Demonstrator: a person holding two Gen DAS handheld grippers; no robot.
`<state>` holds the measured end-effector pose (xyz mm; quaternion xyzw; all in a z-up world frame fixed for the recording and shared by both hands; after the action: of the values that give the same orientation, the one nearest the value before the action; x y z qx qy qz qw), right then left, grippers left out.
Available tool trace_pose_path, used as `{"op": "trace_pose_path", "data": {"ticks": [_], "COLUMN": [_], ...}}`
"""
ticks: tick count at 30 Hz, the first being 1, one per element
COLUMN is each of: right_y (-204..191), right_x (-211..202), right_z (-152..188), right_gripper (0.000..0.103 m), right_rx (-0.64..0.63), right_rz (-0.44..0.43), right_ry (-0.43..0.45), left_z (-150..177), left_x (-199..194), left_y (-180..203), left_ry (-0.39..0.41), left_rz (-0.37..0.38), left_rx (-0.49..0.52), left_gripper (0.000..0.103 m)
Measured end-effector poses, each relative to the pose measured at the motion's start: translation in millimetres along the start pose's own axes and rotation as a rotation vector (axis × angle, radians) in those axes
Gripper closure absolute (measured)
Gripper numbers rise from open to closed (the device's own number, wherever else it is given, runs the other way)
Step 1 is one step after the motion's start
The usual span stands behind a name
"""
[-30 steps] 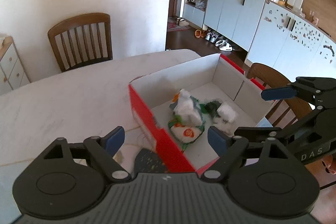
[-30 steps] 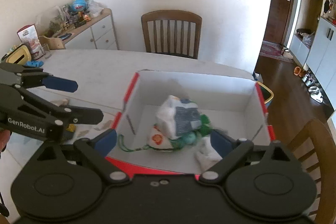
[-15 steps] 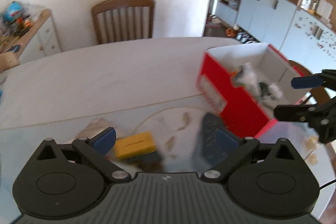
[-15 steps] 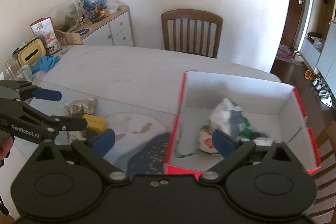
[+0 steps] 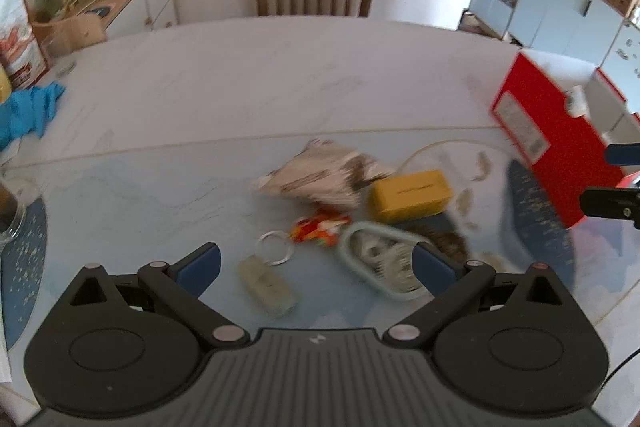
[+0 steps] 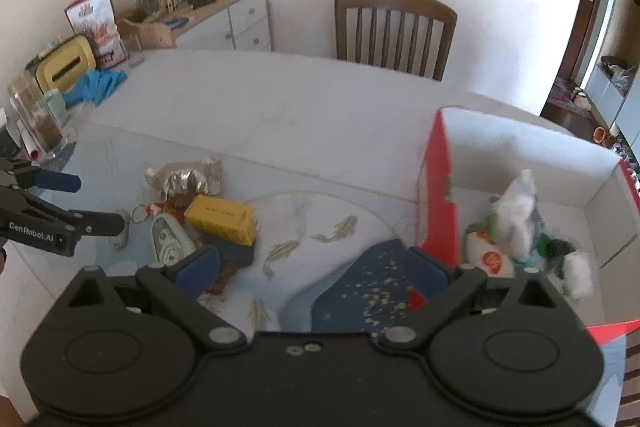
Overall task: Organize objects
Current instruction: 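Move both grippers back over the items on the table, then grasp the pale keychain tag with the left gripper while the right grasps the brown hair tie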
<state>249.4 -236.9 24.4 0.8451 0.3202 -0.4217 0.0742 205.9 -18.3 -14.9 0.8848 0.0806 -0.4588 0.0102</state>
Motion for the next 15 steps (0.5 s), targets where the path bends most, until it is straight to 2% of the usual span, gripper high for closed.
{"op": "trace_pose_path", "data": {"ticks": [4, 9, 15], "right_y": [-19.9, -35.8, -47.4], "right_x": [22.6, 51.4, 77.5], "right_z": [7.2, 14.3, 18.2], "right_gripper": [0.004, 0.006, 0.017], "right_rx": [-0.063, -0.095, -0.120], "right_rz": [-0.035, -0.034, -0.043], "right_ry": [-0.045, -0.109, -0.164], "left_z": [13.1, 26.2, 33.7], "left_x": [18.4, 34.2, 46.0], "left_y": [-14.8, -24.3, -30.3], "left_ry": [-0.030, -0.066, -0.076], "left_rz": [-0.026, -0.024, -0.029], "left_rx": [-0.002, -0.007, -0.003], "left_gripper": [0.001, 0.001, 0.001]}}
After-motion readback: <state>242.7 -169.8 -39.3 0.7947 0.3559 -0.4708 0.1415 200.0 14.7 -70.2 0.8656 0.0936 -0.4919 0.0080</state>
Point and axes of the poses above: each gripper's, at about its wrist camera, not at the fingertips, and x roughly the way its jaws point, y to its right, z to its underside, the point moved 8 cm from there along x, roughly the way its jaws point, and after that the axes turned 7 degrees about -z, right-handed, at the moved point
